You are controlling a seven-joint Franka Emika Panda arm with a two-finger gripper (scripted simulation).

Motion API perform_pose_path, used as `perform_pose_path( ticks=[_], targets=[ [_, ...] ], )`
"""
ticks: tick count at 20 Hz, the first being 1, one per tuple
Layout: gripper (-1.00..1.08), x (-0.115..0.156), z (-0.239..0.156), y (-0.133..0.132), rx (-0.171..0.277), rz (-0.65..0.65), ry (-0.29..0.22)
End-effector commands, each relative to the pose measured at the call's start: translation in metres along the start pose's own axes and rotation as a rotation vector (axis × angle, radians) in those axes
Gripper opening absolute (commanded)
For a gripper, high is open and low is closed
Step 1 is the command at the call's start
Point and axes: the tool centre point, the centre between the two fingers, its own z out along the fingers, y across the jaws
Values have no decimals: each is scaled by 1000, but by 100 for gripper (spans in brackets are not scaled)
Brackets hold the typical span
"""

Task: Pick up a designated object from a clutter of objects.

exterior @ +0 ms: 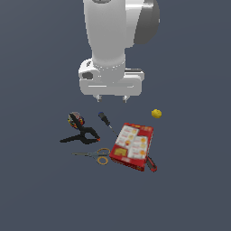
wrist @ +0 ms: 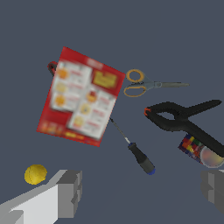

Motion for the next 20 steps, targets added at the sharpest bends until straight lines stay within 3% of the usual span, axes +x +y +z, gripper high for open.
perform_pose_path(
  ticks=[1,20],
  targets=[
    [100,0,0,0,0,0,0],
    [100,-4,11,-23,-14,-18,-6]
  ],
)
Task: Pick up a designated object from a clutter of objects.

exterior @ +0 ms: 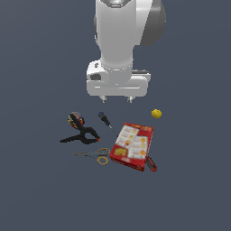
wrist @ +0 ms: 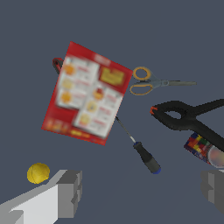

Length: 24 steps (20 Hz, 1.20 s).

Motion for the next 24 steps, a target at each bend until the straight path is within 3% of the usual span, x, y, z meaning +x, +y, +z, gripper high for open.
perform_pose_path(
  ticks=[1,7,13,24],
  targets=[
    [100,0,7,-8,-5,-12,1],
    [100,-3,36,-40,-24,-61,8],
    [100,-15,80,-89,-47,-144,22],
    [100,-77,172,-191,-58,-342,52]
  ],
)
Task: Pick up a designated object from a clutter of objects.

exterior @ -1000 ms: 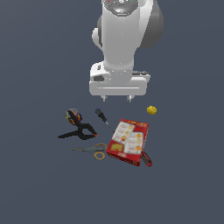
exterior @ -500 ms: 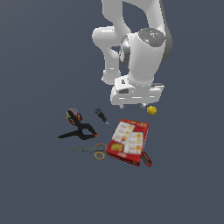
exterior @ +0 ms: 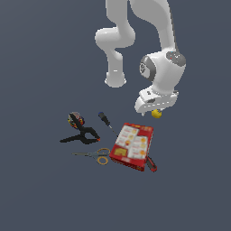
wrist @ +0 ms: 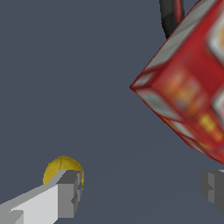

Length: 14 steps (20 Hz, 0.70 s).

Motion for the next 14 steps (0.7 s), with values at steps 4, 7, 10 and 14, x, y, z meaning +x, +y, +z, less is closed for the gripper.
perform_pose_path(
  ticks=[4,7,10,14],
  targets=[
    [100,-24,31,-49,9,-85,14],
    [100,-36,42,-68,16,-118,19],
    [100,-46,50,-81,22,-143,22],
    [100,-54,56,-91,27,-162,24]
  ],
)
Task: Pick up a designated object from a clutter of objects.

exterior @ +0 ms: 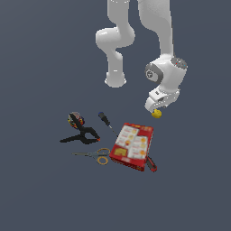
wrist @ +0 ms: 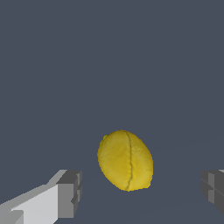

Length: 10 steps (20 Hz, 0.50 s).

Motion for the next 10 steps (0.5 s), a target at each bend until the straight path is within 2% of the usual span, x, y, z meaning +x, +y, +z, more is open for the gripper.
perform_pose_path(
  ticks=[1,10],
  targets=[
    [100,-3,3,-5,3,-9,2],
    [100,-4,12,-5,3,-9,1]
  ],
)
